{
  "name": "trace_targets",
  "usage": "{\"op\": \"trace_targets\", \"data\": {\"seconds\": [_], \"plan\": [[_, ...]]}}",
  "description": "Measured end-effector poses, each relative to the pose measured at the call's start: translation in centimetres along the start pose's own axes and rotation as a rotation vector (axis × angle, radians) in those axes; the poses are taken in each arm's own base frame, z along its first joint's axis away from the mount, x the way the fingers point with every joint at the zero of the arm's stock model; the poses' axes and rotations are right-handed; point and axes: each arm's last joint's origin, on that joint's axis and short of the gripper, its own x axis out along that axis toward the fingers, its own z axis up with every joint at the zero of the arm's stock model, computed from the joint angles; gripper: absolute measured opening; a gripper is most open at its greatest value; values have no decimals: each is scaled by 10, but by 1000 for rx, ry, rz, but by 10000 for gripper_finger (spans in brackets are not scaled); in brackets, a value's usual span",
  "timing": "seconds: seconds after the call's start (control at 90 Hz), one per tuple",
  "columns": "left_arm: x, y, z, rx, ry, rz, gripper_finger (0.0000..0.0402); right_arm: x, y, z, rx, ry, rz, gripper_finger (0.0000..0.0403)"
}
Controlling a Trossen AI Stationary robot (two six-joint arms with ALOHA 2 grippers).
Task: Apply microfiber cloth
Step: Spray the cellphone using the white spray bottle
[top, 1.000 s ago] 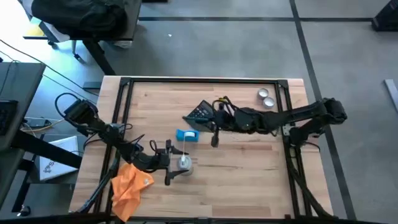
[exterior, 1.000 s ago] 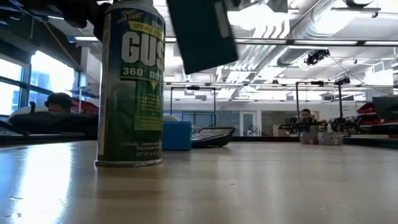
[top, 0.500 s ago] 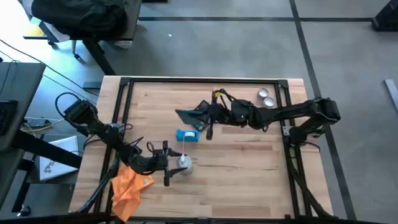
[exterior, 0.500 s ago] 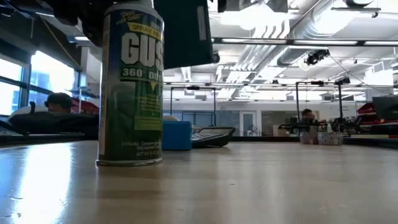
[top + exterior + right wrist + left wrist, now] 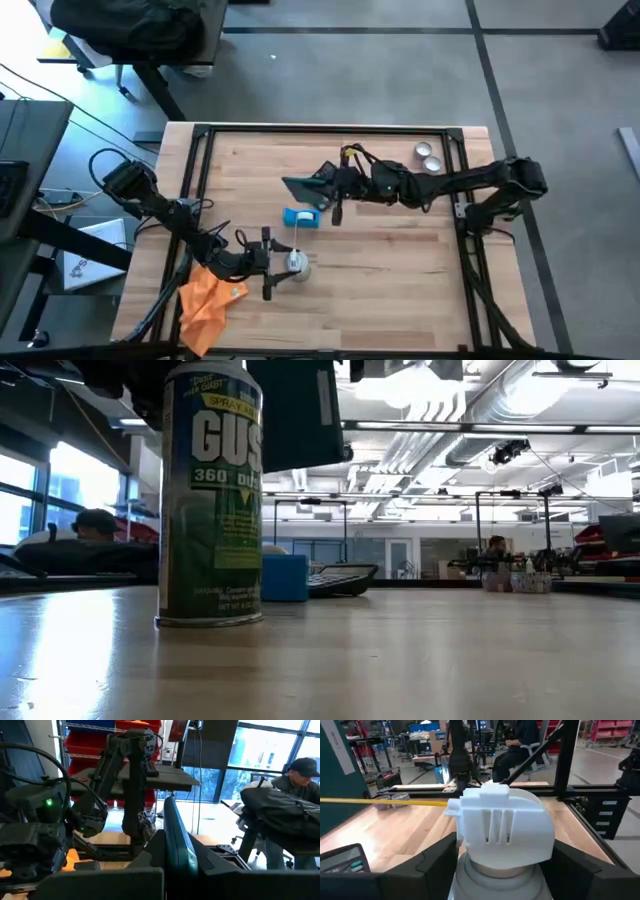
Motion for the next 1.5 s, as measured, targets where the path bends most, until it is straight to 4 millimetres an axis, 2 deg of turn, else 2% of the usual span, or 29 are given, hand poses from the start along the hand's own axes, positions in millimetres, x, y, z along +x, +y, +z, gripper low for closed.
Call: {"op": "trace_targets", "data": {"seconds": [0.189, 0.433, 0.578, 0.867, 1.122, 1.233, 1.389, 1.5], "plan": [[0, 0, 0, -1, 2, -4, 231, 0, 0, 1, -3, -16, 17, 1], [4, 4, 0, -36, 6, -35, 172, 0, -5, 6, 0, -68, 21, 1], [6, 5, 1, -43, 3, -35, 169, 0, -4, 6, 4, -64, 23, 1], [6, 5, 0, -39, 9, -56, 245, 3, -4, 1, 2, -44, 26, 1], [6, 5, -1, -37, 15, -46, 256, 12, -1, -14, 15, 4, 31, 1], [6, 5, -1, -40, 17, -43, 233, 14, 0, -18, 15, 19, 33, 1], [6, 6, 0, -35, 10, -38, 164, 14, 0, -19, 35, 23, 25, 1], [6, 5, 0, -22, 5, -44, 160, 14, 3, -19, 31, 24, 30, 1]]}}
